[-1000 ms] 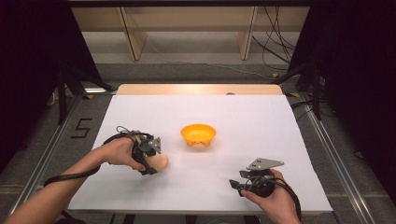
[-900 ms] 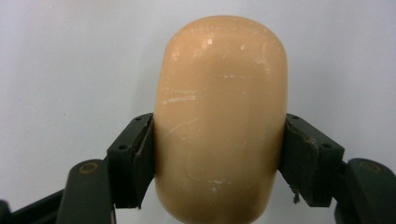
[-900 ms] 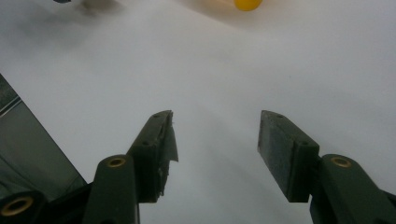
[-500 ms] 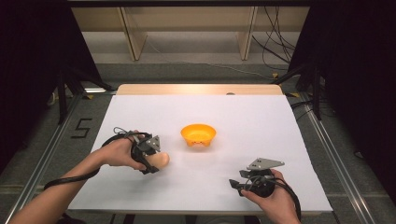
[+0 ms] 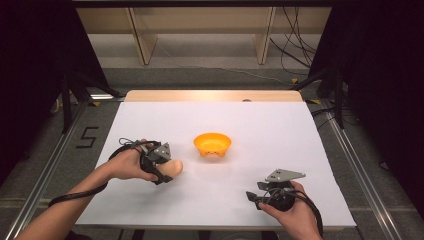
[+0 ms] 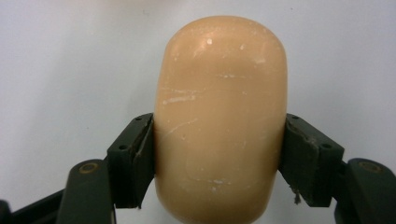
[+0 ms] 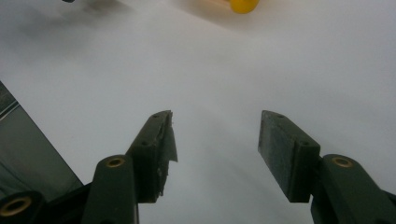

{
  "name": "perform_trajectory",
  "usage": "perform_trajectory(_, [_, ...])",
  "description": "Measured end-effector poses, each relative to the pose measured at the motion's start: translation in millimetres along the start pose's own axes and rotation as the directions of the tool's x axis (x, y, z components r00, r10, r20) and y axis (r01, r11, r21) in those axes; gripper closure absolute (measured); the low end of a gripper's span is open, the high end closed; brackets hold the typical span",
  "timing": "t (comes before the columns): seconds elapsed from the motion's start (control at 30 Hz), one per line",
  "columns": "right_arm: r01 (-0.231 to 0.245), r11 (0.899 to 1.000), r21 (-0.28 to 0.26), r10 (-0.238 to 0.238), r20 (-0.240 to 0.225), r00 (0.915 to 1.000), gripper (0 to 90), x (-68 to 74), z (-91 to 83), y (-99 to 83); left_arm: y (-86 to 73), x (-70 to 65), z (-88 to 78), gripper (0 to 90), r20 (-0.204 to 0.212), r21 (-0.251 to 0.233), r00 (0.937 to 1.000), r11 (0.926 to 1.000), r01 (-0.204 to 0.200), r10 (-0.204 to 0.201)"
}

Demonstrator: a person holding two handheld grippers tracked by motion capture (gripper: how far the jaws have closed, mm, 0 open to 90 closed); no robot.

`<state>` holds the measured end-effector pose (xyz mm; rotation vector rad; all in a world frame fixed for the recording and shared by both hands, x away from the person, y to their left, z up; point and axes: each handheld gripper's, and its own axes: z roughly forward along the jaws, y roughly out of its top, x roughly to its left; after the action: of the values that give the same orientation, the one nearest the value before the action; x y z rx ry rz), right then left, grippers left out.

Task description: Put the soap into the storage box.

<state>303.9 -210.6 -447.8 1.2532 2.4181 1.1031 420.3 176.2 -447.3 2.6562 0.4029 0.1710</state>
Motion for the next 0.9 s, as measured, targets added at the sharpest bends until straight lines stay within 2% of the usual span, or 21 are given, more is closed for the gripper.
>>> perform_trajectory(0.1, [0.009,1.000,-0.008,-0.009,-0.002,1.0000,45.4,-0.6,0.8,-0.5,-0.4,0.6,-0.7,32.4,0.001,0.006,1.0000,1.0000,-0.002,0.002])
perform_trajectory(0.13, [0.016,1.000,-0.009,-0.016,0.000,0.9999,45.4,-1.3,0.7,-0.4,-0.6,-0.1,0.3,32.4,-0.002,-0.016,1.0000,0.9998,0.009,-0.009])
perform_trajectory(0.17, [0.007,1.000,-0.006,-0.007,0.003,1.0000,45.4,-0.5,0.0,-0.1,-0.7,1.2,-0.9,32.4,0.001,0.001,1.0000,1.0000,0.001,-0.001])
perform_trajectory(0.3, [0.001,1.000,-0.006,-0.001,0.004,1.0000,45.4,-0.6,-0.7,0.2,-0.3,2.5,-2.1,32.4,-0.004,-0.008,1.0000,1.0000,-0.001,0.001])
perform_trajectory(0.4, [-0.009,1.000,-0.017,0.009,0.007,0.9999,45.4,-0.3,-1.3,0.2,1.0,1.2,-1.6,32.4,-0.005,-0.038,0.9995,0.9988,0.030,-0.030])
perform_trajectory(0.43, [-0.009,1.000,-0.017,0.009,0.007,0.9999,45.4,-0.3,-1.3,0.2,1.0,1.2,-1.6,32.4,-0.005,-0.038,0.9995,0.9988,0.030,-0.030])
perform_trajectory(0.47, [-0.007,1.000,-0.023,0.007,0.005,1.0000,45.2,-1.0,-0.9,0.1,2.4,3.0,-3.2,32.4,-0.010,-0.028,0.9999,0.9996,0.008,-0.008])
perform_trajectory(0.53, [-0.019,1.000,-0.018,0.019,0.010,0.9998,45.1,0.2,-1.7,-0.2,3.7,3.9,-3.9,32.4,-0.004,-0.024,1.0000,0.9997,0.002,-0.002])
perform_trajectory(0.57, [-0.019,1.000,-0.018,0.019,0.010,0.9998,45.1,0.2,-1.7,-0.2,3.7,3.9,-3.9,32.4,-0.004,-0.024,1.0000,0.9997,0.002,-0.002])
perform_trajectory(0.6, [0.016,1.000,-0.027,-0.015,0.008,0.9998,45.1,-3.1,-0.8,-0.5,4.6,2.7,-2.9,32.4,-0.005,-0.046,0.9997,0.9987,0.023,-0.024])
perform_trajectory(0.63, [0.014,1.000,-0.027,-0.014,0.008,0.9999,45.1,-3.1,-1.0,-0.5,5.1,4.4,-4.3,32.4,-0.010,-0.029,0.9999,0.9996,0.001,-0.002])
perform_trajectory(0.7, [-0.005,1.000,-0.023,0.005,0.002,1.0000,45.0,-2.0,-1.8,0.0,6.3,5.3,-5.0,32.4,-0.011,-0.032,0.9999,0.9995,0.000,-0.001])
perform_trajectory(0.8, [-0.007,1.000,-0.024,0.007,0.003,1.0000,45.0,-2.0,-2.1,0.1,8.4,6.3,-6.6,32.4,-0.010,-0.033,0.9999,0.9995,0.000,0.000])
perform_trajectory(0.83, [-0.008,1.000,-0.024,0.008,0.003,1.0000,44.9,-1.9,-2.2,0.1,9.0,4.5,-5.2,32.4,-0.010,-0.061,0.9995,0.9978,0.028,-0.029])
perform_trajectory(0.9, [-0.008,1.000,-0.024,0.008,0.003,1.0000,44.8,-2.0,-2.2,0.0,10.5,5.7,-6.2,32.4,-0.014,-0.059,0.9997,0.9981,0.018,-0.019])
